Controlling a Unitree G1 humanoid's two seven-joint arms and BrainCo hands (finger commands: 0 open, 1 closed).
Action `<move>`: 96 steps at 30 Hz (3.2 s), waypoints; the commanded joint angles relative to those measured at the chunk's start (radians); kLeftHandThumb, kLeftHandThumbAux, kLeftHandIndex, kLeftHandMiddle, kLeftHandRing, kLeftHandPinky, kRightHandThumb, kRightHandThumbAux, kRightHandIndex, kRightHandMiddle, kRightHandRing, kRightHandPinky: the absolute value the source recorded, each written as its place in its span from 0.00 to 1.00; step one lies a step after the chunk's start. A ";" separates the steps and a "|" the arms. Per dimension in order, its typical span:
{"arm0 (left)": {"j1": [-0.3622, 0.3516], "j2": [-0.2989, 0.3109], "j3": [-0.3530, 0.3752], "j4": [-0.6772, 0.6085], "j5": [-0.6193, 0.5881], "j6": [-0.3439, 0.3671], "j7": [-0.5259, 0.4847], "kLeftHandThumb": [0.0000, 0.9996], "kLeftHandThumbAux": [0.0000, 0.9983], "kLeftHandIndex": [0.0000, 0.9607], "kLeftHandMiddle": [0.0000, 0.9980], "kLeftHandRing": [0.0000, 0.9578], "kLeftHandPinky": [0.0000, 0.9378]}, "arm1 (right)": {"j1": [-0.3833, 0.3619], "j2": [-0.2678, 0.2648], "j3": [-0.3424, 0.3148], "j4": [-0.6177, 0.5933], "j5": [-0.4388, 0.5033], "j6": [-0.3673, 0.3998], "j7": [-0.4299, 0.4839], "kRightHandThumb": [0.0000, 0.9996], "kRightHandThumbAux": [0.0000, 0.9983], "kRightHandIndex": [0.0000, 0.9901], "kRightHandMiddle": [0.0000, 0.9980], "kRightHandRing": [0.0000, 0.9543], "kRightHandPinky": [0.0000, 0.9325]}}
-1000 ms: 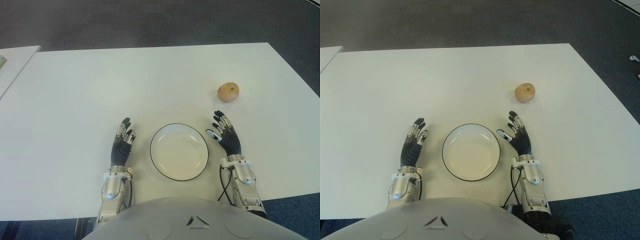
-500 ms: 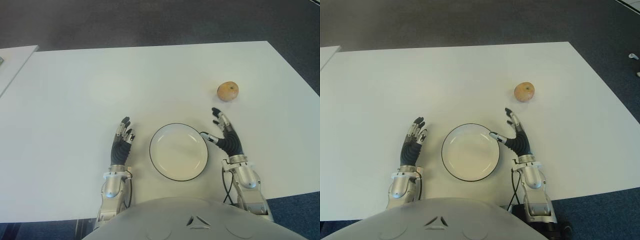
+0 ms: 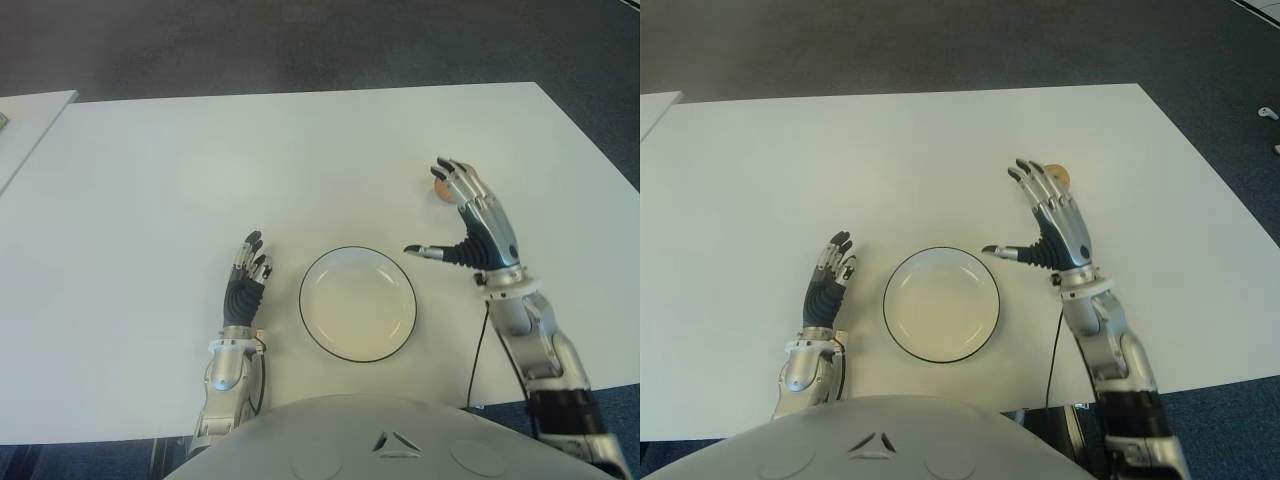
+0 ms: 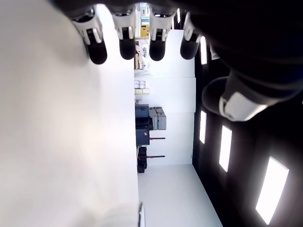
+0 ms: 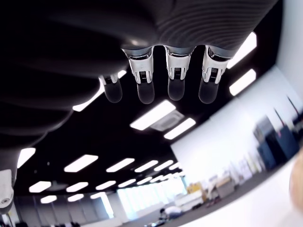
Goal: Put the apples into the plate.
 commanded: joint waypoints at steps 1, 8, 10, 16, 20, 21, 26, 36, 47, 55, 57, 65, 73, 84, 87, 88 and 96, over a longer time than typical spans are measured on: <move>0.009 -0.001 0.002 0.105 0.007 0.066 0.010 0.06 0.46 0.04 0.05 0.01 0.00 | -0.129 -0.060 0.063 0.097 -0.196 0.075 -0.073 0.32 0.47 0.02 0.02 0.00 0.00; -0.013 -0.001 0.010 0.150 -0.010 0.026 -0.001 0.06 0.46 0.04 0.06 0.02 0.00 | -0.283 -0.094 0.154 0.283 -0.334 0.218 -0.106 0.40 0.37 0.01 0.00 0.00 0.00; -0.015 0.001 0.010 0.159 -0.011 0.020 -0.003 0.05 0.45 0.04 0.06 0.01 0.00 | -0.327 -0.097 0.181 0.367 -0.349 0.247 -0.128 0.41 0.31 0.00 0.00 0.00 0.00; -0.014 0.010 0.012 0.172 -0.004 0.004 -0.004 0.04 0.44 0.03 0.04 0.00 0.00 | -0.442 -0.090 0.260 0.582 -0.362 0.315 -0.173 0.39 0.23 0.00 0.00 0.00 0.00; -0.009 0.014 0.015 0.165 -0.004 0.010 -0.003 0.04 0.44 0.03 0.04 0.01 0.01 | -0.537 -0.094 0.315 0.758 -0.348 0.324 -0.195 0.37 0.19 0.00 0.00 0.00 0.00; -0.008 0.014 0.016 0.164 -0.006 0.010 -0.003 0.04 0.44 0.03 0.04 0.01 0.01 | -0.556 -0.096 0.324 0.792 -0.341 0.320 -0.197 0.36 0.18 0.00 0.00 0.00 0.00; 0.001 0.020 0.018 0.161 -0.008 -0.003 -0.008 0.04 0.45 0.02 0.04 0.00 0.00 | -0.627 -0.111 0.358 0.912 -0.290 0.289 -0.196 0.35 0.16 0.00 0.00 0.00 0.00; 0.012 0.028 0.026 0.168 -0.010 -0.020 -0.007 0.08 0.47 0.03 0.02 0.00 0.00 | -0.724 -0.125 0.421 1.122 -0.218 0.246 -0.219 0.32 0.16 0.00 0.00 0.00 0.00; 0.016 0.037 0.027 0.160 -0.001 -0.005 -0.003 0.08 0.47 0.01 0.02 0.00 0.00 | -0.764 -0.128 0.478 1.249 -0.163 0.248 -0.230 0.30 0.17 0.00 0.00 0.00 0.00; 0.010 0.041 0.034 0.176 -0.006 -0.004 0.000 0.08 0.48 0.02 0.02 0.00 0.00 | -0.774 -0.135 0.499 1.284 -0.121 0.256 -0.200 0.30 0.19 0.00 0.00 0.00 0.00; 0.007 0.041 0.035 0.182 -0.006 -0.007 0.000 0.08 0.48 0.02 0.02 0.00 0.00 | -0.778 -0.135 0.503 1.290 -0.109 0.259 -0.190 0.31 0.19 0.00 0.00 0.00 0.00; -0.004 0.039 0.037 0.189 0.002 -0.013 0.005 0.08 0.47 0.03 0.02 0.00 0.00 | -0.791 -0.140 0.511 1.319 -0.069 0.256 -0.167 0.31 0.20 0.00 0.00 0.00 0.00; 0.005 0.043 0.035 0.165 0.014 -0.009 0.002 0.07 0.48 0.02 0.01 0.00 0.00 | -0.796 -0.135 0.515 1.343 -0.040 0.255 -0.153 0.31 0.23 0.00 0.00 0.00 0.00; -0.009 0.033 0.043 0.177 0.013 0.003 0.012 0.07 0.48 0.02 0.02 0.00 0.00 | -0.804 -0.117 0.520 1.351 -0.011 0.251 -0.141 0.31 0.27 0.00 0.00 0.00 0.00; -0.017 0.032 0.047 0.191 0.008 0.000 0.012 0.07 0.49 0.03 0.02 0.00 0.00 | -0.813 -0.108 0.524 1.358 -0.005 0.253 -0.137 0.31 0.29 0.00 0.00 0.00 0.00; -0.018 0.031 0.048 0.193 0.008 0.000 0.012 0.07 0.49 0.03 0.02 0.00 0.00 | -0.815 -0.106 0.525 1.359 -0.004 0.254 -0.136 0.31 0.29 0.00 0.00 0.00 0.00; -0.025 0.029 0.054 0.202 -0.001 -0.009 0.007 0.08 0.53 0.03 0.02 0.00 0.00 | -0.830 -0.086 0.532 1.377 0.007 0.265 -0.127 0.30 0.30 0.00 0.00 0.00 0.00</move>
